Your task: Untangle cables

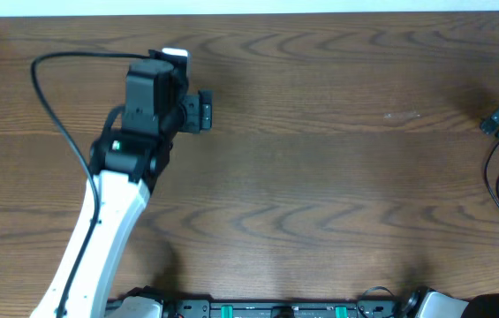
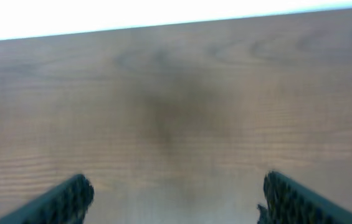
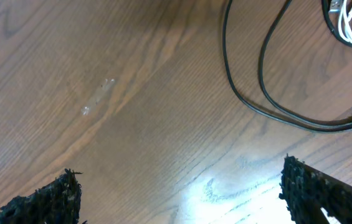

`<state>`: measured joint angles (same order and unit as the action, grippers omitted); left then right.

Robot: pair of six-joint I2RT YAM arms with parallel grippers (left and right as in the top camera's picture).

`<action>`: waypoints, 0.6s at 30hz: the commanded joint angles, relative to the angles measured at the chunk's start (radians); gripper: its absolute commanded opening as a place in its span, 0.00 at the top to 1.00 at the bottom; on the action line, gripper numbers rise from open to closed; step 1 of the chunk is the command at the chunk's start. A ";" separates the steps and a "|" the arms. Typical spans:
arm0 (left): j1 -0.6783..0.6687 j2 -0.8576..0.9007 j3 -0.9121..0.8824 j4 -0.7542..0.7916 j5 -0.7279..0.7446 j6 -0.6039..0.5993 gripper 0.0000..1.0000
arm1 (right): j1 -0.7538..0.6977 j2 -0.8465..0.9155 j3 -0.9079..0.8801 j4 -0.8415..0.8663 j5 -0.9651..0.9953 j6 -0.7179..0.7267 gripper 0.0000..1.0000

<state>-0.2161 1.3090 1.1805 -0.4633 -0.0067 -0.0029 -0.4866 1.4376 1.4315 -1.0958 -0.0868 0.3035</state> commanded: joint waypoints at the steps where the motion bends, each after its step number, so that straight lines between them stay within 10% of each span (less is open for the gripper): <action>1: 0.005 -0.112 -0.156 0.148 -0.013 0.006 0.12 | 0.006 -0.005 0.014 -0.001 -0.001 0.003 0.01; 18: 0.005 -0.728 -0.865 0.790 -0.078 0.006 0.12 | 0.006 -0.005 0.014 -0.001 -0.002 0.003 0.01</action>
<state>-0.2161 0.6632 0.4240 0.1967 -0.0605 -0.0025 -0.4866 1.4376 1.4315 -1.0962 -0.0868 0.3035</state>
